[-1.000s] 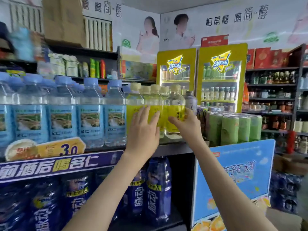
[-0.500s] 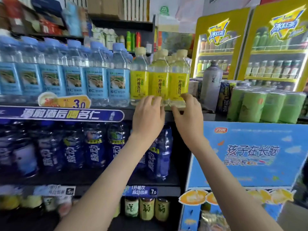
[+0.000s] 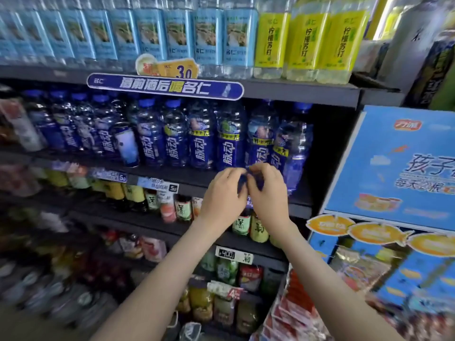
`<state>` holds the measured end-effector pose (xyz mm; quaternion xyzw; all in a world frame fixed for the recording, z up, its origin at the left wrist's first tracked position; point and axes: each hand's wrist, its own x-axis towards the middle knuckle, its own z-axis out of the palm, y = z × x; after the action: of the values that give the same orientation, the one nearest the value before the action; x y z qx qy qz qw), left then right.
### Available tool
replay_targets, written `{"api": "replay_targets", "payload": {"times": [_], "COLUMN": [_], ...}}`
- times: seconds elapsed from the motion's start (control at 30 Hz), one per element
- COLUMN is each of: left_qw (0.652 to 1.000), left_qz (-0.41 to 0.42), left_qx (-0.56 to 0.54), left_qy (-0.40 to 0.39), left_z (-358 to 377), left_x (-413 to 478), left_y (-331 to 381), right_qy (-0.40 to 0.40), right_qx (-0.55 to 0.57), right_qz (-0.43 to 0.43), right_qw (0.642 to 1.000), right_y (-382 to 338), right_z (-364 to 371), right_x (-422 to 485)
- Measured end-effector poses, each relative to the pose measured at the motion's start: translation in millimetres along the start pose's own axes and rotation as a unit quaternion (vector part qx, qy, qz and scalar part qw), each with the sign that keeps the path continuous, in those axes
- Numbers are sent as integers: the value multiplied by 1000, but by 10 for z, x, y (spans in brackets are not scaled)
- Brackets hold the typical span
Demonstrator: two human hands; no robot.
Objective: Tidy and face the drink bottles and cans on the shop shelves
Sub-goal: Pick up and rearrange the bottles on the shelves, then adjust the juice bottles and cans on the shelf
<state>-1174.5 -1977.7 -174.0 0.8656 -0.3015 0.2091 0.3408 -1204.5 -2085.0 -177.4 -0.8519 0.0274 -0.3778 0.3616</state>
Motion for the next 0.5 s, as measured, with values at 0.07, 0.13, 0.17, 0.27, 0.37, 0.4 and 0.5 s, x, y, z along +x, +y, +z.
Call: {"api": "replay_targets", "payload": {"times": [0.07,0.13,0.17,0.27,0.37,0.4,0.5], "left_qw": [997,990,987,973,962,959,948], "left_qz": [-65,-123,-146,-208,-254,-265,-305], "left_qx": [-5,-14,-24,-46,-51,-45,-36], "left_qy": [-38,-61,-70,-89,-89,-90,-87], "left_z": [28,26,2,-189,-504,-624,-1016], "left_x": [-182,-379,-479,-787,-1062,-1138,-1293], "left_y": [-253,-537,-681,-1139,-1670,-1855,-2387], "right_qy": [-37,-68,-79,-114,-147,-153,-167], "right_qx": [-9,-18,-21,-23,-9,-3,17], "right_qz": [26,53,64,86,103,112,129], "right_qw": [999,996,995,990,984,982,977], "right_y": [47,51,34,-128,-409,-529,-937], "right_z": [249,498,625,1070,1637,1830,2409], "right_x": [-184,-355,-439,-653,-796,-831,-918]}}
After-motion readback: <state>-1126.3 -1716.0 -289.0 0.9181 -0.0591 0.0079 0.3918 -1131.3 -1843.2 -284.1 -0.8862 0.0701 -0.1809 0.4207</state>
